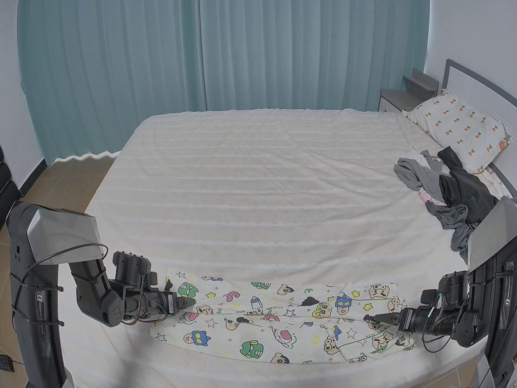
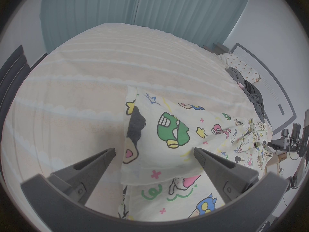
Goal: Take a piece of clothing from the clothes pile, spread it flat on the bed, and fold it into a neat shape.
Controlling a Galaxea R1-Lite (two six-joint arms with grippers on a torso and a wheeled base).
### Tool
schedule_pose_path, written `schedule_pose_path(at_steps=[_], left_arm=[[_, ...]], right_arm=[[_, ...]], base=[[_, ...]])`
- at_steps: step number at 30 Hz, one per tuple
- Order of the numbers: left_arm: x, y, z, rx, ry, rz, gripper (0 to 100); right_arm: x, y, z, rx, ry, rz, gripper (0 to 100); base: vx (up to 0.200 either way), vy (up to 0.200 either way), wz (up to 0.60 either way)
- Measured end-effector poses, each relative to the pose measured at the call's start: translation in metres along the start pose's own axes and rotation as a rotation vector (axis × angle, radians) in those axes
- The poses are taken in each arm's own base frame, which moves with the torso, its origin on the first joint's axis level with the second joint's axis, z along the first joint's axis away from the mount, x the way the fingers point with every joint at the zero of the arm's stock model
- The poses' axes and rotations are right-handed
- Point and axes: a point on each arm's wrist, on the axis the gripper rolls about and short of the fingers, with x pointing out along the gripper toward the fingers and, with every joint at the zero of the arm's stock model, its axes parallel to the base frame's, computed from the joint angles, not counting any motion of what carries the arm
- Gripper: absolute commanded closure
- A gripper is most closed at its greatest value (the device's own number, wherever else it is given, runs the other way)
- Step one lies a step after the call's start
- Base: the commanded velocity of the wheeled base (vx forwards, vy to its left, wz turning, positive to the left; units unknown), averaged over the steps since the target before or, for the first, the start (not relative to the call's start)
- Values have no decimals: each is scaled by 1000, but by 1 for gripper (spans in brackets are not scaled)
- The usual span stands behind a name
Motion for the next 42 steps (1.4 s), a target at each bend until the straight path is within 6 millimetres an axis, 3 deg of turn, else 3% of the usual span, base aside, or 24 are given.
schedule_pose_path(at_steps=[13, 14, 33, 42], left_arm=[[3, -4, -5, 58, 19, 15, 0], [3, -5, -5, 61, 18, 17, 100], [2, -8, -12, 65, 36, 25, 100], [-11, 2, 3, 33, -20, 43, 100]], right_arm=[[-1, -1, 0, 3, -3, -2, 0], [-1, -1, 1, 3, -3, -2, 0], [-1, -1, 2, 4, -9, -3, 0], [-2, -1, 2, 15, -14, -2, 0]], base=[[0, 0, 0], [0, 0, 0], [0, 0, 0], [0, 0, 0]])
